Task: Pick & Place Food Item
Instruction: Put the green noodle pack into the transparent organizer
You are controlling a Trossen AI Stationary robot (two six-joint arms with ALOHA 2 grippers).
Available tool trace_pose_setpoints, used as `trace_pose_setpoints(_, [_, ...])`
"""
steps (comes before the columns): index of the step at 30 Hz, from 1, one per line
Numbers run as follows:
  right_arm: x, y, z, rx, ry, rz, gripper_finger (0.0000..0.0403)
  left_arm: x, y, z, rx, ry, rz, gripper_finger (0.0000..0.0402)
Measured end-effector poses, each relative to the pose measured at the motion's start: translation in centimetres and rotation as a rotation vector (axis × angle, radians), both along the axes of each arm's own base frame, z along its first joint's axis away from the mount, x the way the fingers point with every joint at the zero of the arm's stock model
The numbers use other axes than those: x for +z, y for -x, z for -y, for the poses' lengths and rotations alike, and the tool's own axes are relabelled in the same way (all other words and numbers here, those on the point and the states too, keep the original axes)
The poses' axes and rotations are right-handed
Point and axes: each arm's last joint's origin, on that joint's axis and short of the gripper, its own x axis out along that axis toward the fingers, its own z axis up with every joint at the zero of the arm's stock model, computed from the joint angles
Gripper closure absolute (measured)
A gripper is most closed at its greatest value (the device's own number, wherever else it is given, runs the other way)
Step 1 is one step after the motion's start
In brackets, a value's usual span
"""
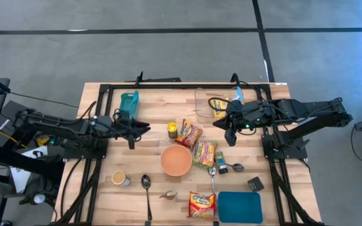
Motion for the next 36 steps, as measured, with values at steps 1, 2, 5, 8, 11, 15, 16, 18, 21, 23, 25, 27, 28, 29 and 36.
trace_pose_setpoints(1, [0.0, 0.0, 0.0, -0.001, 0.000, 0.000, 0.0401, 0.1, 0.0, 0.0, 0.001, -0.008, 0.004, 0.0310])
trace_pose_setpoints(2, [0.0, 0.0, 0.0, -0.002, -0.001, 0.000, 0.0401, 0.1, 0.0, -0.1, 0.001, -0.019, 0.006, 0.0310])
trace_pose_setpoints(5, [0.0, 0.0, 0.0, -0.026, -0.023, 0.005, 0.0401, 0.2, 0.0, -0.1, 0.005, -0.023, 0.012, 0.0310])
trace_pose_setpoints(8, [0.0, 0.0, 0.1, -0.064, -0.038, 0.011, 0.0401, 0.2, 0.0, -0.1, 0.005, -0.023, 0.012, 0.0310])
trace_pose_setpoints(11, [-0.1, 0.1, 0.1, -0.085, -0.064, 0.009, 0.0401, 0.2, 0.0, -0.1, 0.004, -0.023, 0.013, 0.0310])
trace_pose_setpoints(15, [-0.3, 0.2, 0.2, -0.125, -0.115, -0.014, 0.0401, 0.2, 0.0, -0.1, 0.004, -0.023, 0.013, 0.0310])
trace_pose_setpoints(16, [-0.4, 0.3, 0.2, -0.137, -0.129, -0.020, 0.0401, 0.2, 0.0, -0.1, 0.004, -0.023, 0.013, 0.0310])
trace_pose_setpoints(18, [-0.6, 0.4, 0.2, -0.162, -0.159, -0.034, 0.0401, 0.2, 0.0, -0.1, 0.004, -0.023, 0.013, 0.0310])
trace_pose_setpoints(21, [-0.8, 0.7, 0.2, -0.202, -0.199, -0.060, 0.0401, 0.2, 0.0, -0.1, 0.004, -0.023, 0.013, 0.0310])
trace_pose_setpoints(23, [-1.0, 0.8, 0.2, -0.234, -0.228, -0.077, 0.0401, 0.2, 0.0, -0.1, 0.004, -0.023, 0.013, 0.0310])
trace_pose_setpoints(25, [-1.2, 1.0, 0.3, -0.277, -0.248, -0.095, 0.0401, 0.2, 0.0, -0.1, 0.004, -0.023, 0.013, 0.0309])
trace_pose_setpoints(27, [-1.5, 1.2, 0.3, -0.315, -0.275, -0.115, 0.0401, 0.2, 0.0, -0.1, 0.002, -0.022, 0.013, 0.0310])
trace_pose_setpoints(28, [-1.6, 1.4, 0.3, -0.334, -0.290, -0.127, 0.0401, 0.2, 0.0, -0.1, -0.002, -0.022, 0.013, 0.0310])
trace_pose_setpoints(29, [-1.7, 1.5, 0.4, -0.352, -0.305, -0.137, 0.0401, 0.2, 0.0, 0.0, -0.007, -0.021, 0.013, 0.0309])
trace_pose_setpoints(36, [-2.5, 2.4, 0.3, -0.477, -0.402, -0.227, 0.0401, 0.2, -0.1, 0.1, -0.058, -0.012, 0.012, 0.0309])
